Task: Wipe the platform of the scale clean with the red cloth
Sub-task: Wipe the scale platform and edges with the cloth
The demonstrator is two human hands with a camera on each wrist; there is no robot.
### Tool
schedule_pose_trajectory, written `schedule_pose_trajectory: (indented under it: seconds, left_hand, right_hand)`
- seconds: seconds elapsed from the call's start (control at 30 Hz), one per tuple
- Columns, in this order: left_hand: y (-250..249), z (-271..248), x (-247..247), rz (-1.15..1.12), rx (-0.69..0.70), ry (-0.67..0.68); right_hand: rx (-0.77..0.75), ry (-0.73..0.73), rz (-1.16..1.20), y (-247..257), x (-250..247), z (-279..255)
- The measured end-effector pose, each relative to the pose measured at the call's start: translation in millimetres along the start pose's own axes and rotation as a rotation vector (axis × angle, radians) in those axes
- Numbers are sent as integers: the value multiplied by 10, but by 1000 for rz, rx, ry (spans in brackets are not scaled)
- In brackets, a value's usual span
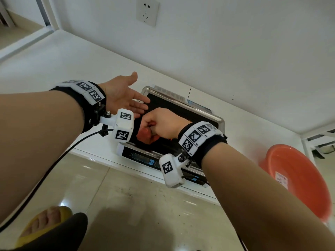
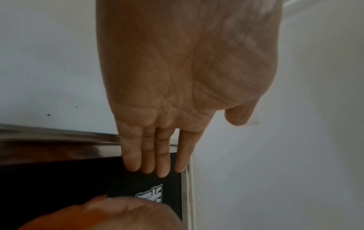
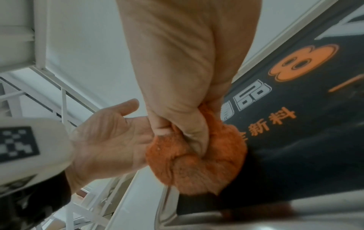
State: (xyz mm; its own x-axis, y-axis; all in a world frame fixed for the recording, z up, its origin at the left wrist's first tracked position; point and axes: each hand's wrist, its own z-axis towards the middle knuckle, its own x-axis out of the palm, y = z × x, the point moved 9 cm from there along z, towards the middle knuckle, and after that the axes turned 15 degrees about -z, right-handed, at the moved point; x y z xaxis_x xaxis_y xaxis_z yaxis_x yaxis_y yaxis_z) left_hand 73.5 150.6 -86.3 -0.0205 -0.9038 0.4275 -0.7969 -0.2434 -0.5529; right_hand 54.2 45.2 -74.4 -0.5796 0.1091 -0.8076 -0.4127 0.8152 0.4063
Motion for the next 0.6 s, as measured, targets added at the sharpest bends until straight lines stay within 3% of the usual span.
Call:
schedule_pose_trajectory:
  seconds: [0.13,0.23,0.47,0.6]
  left_hand:
    - [20,-21,135,54,-8,21]
    - [54,3,200,84,-29,47]
    - [143,89,456,184,-60,75]
    - [189,115,542,218,-67,72]
  right_hand:
    - [41,148,-107,-190,-11,-180]
    - [119,162,-193,-489,-177,-366]
    - [314,-279,74,-955,-593,-491]
    - [332,-286,234,-926,-443,-533]
